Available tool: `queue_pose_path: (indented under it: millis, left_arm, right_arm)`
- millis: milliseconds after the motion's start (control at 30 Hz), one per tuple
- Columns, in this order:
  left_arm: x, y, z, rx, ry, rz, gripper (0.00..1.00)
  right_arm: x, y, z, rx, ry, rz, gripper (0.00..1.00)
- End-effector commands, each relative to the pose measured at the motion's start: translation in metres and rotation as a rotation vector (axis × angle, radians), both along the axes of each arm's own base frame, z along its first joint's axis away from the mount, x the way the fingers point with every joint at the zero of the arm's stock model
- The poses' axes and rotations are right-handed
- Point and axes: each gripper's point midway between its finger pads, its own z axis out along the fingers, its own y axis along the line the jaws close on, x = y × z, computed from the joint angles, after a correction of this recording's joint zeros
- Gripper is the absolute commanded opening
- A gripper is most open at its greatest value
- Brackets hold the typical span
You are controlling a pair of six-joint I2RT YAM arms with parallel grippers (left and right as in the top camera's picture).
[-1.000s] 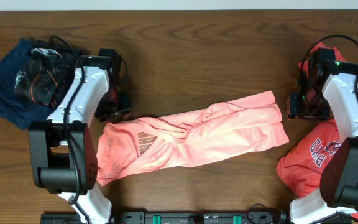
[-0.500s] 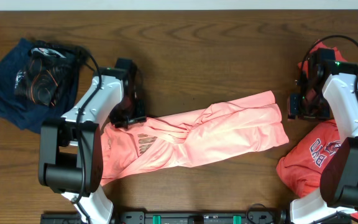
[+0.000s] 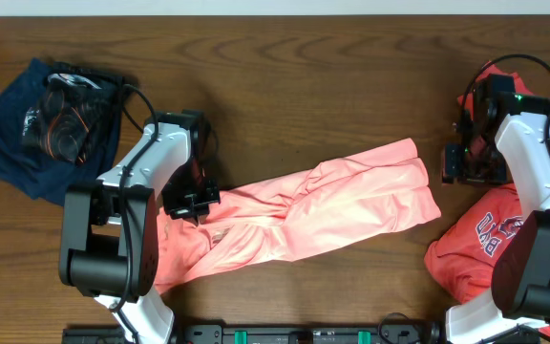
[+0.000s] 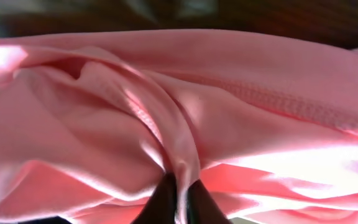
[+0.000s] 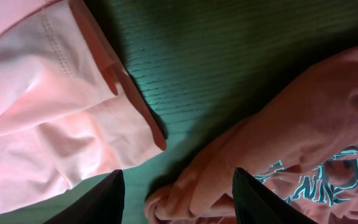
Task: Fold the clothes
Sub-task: 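Grasp the shirt's left end and fold it rightward with the left gripper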
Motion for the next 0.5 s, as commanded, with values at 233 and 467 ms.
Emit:
queue_pose_path:
  millis: [233, 467]
  left_arm:
    - [0.008, 0.028, 0.001, 0.162, -0.069, -0.002, 0.39]
    - [0.03, 0.029, 0.062, 0.15, -0.272, 0.008, 0.68]
  right_arm:
    - [-0.003, -0.001, -0.002, 0.003, 0.012, 0.023, 0.54]
    - [-0.002, -0.001, -0.002, 0.003, 0.011, 0.023, 0.54]
